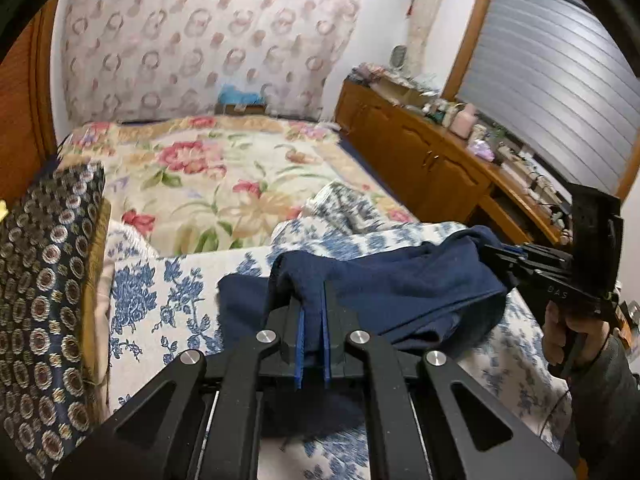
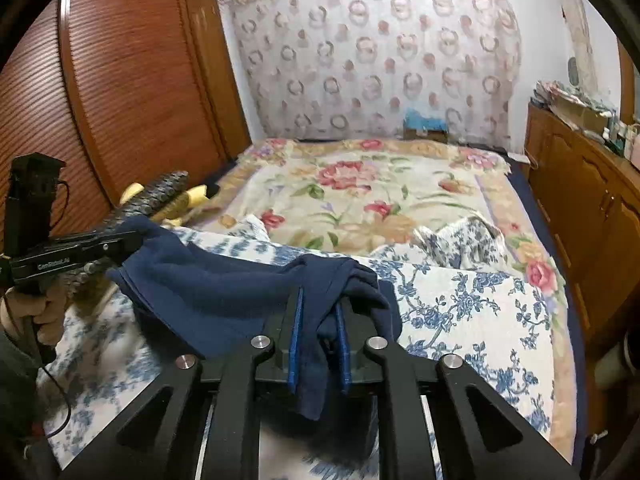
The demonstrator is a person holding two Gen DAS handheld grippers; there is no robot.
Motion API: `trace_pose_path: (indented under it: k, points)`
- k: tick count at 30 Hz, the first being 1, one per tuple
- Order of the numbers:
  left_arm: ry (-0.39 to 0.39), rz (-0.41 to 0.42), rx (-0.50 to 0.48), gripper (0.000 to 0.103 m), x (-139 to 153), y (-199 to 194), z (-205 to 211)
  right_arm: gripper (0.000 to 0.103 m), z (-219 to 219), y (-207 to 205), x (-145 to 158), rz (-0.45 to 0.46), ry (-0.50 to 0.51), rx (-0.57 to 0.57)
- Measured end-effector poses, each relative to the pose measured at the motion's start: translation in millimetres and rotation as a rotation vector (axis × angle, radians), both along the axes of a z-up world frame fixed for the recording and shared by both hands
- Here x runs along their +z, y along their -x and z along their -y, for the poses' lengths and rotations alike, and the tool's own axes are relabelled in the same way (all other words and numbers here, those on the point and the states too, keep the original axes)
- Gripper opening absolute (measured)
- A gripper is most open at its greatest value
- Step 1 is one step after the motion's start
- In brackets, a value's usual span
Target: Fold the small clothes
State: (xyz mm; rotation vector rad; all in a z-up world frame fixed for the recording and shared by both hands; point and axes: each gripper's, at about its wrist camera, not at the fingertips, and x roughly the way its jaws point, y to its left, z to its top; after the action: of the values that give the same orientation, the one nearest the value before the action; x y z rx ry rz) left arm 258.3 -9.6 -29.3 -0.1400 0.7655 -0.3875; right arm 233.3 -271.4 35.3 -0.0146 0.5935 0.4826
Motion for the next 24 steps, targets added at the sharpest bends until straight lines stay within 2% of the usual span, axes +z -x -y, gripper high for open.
trace_pose_path:
  k: [1, 3, 4, 5, 8, 10, 12, 16, 19, 24]
  points:
    - [-0.003, -0.018, 0.015, 0.007, -5, -5, -1, 0.019, -2, -7, -4, -0.013, 0.003, 0.004]
    - [-0.020, -0.039, 0.037, 0.007, -9, -6, -1, 0.033, -5, -14, 2, -0.027, 0.007, 0.006]
    - [-0.021, -0.037, 0.037, 0.007, -10, -5, 0, 0.048, -5, -18, 2, -0.030, 0.002, -0.001]
    - [-0.012, -0.031, 0.032, 0.007, -9, -3, 0, 0.052, -1, -20, 7, -0.029, -0.010, -0.006]
    - [0.001, -0.012, 0.024, 0.017, -3, 5, -1, 0.055, 10, -20, 14, -0.025, -0.028, -0.020]
    - [0.005, 0.009, 0.007, 0.037, 1, 11, -3, 0.055, 16, -14, 16, -0.012, -0.025, -0.021]
    - [0.011, 0.019, -0.006, 0.042, 4, 16, -6, 0.055, 21, -5, 16, -0.003, -0.016, -0.006]
    - [0.018, -0.001, -0.020, 0.065, -1, 26, -10, 0.055, 27, 12, 11, 0.023, 0.029, -0.003]
    - [0.006, -0.040, -0.037, 0.069, -16, 28, -6, 0.056, 30, 16, 0, -0.006, 0.050, -0.003]
    - [-0.011, -0.077, -0.021, 0.069, -31, 14, 2, 0.056, 16, 6, -4, -0.042, 0.102, 0.036]
